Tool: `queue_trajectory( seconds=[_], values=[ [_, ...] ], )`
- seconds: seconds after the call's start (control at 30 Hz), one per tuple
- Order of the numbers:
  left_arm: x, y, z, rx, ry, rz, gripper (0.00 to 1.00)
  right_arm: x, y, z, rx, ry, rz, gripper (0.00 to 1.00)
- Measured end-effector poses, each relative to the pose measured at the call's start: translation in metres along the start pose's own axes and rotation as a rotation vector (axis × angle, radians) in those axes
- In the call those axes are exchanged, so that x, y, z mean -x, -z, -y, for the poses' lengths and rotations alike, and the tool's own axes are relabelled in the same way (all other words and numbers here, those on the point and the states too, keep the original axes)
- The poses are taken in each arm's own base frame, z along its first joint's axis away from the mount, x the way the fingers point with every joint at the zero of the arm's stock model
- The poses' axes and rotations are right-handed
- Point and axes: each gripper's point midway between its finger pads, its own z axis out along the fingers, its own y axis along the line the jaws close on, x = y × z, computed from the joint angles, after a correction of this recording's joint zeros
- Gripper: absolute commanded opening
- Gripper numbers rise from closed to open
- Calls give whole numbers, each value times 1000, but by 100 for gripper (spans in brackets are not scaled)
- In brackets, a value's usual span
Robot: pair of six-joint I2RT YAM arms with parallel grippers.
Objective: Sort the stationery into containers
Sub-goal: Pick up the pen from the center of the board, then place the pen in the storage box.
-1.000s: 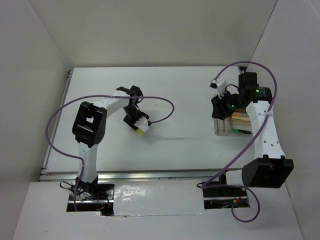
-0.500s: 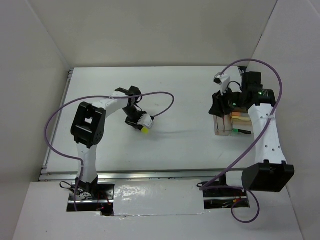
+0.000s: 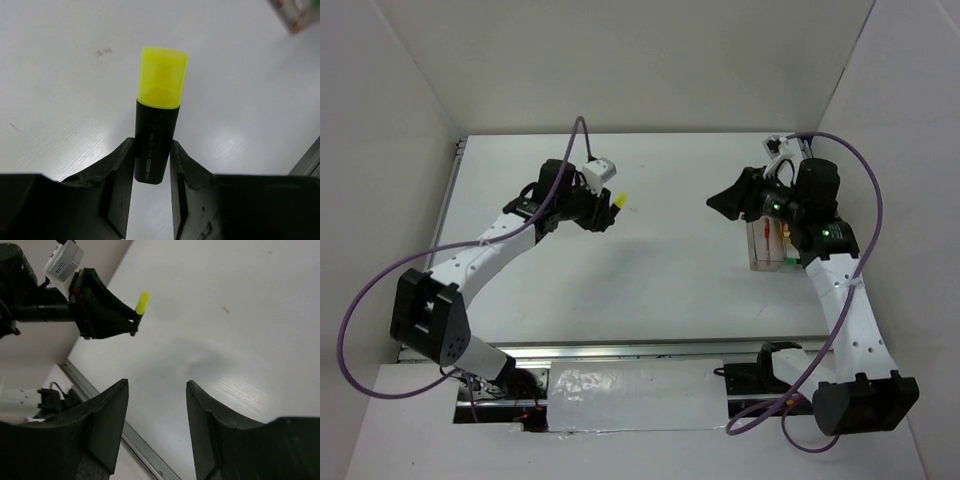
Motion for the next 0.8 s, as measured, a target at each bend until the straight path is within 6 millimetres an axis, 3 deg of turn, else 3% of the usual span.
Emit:
queue_trajectory(
  seconds=[0.17, 0.37, 0.5, 0.8],
  values=[
    [39, 11, 7, 84, 268, 117, 0, 5, -36, -30, 87, -135, 3, 58],
    [56, 10, 23, 74, 423, 149, 0, -13, -83, -42, 106, -259, -69, 59],
    [60, 9, 35, 52, 459, 147, 0, -20, -110, -44, 81, -281, -107, 60],
    [55, 3, 62, 8, 459, 111, 0, -5, -143, -60, 64, -269, -86, 59]
  ],
)
